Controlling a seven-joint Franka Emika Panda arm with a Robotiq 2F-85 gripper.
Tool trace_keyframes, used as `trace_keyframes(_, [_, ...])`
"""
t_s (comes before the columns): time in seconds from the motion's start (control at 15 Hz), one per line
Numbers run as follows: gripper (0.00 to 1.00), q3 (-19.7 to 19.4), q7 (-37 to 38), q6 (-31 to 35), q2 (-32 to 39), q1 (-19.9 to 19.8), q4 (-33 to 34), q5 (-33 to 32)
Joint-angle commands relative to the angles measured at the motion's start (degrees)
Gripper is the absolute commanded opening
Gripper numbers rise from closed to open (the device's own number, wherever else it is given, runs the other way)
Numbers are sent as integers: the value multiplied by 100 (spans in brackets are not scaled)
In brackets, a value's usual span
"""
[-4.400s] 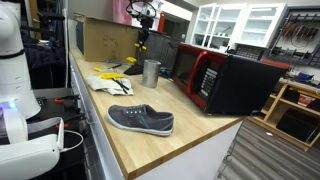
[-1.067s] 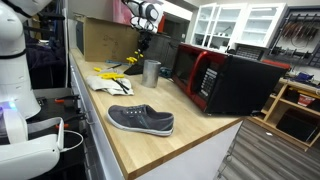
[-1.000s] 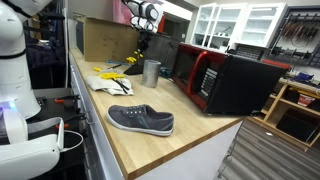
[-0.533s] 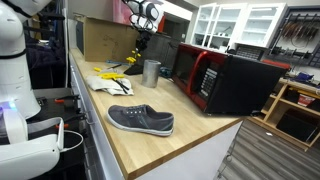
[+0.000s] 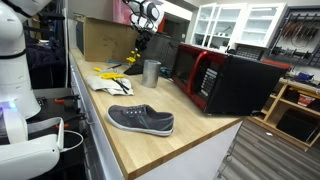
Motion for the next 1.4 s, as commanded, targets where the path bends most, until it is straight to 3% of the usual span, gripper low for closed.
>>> trace_keyframes(0.0, [4, -62, 20, -211, 10, 30, 76, -66])
trace_keyframes(1.33, [4, -77, 27, 24, 104, 109, 83, -154])
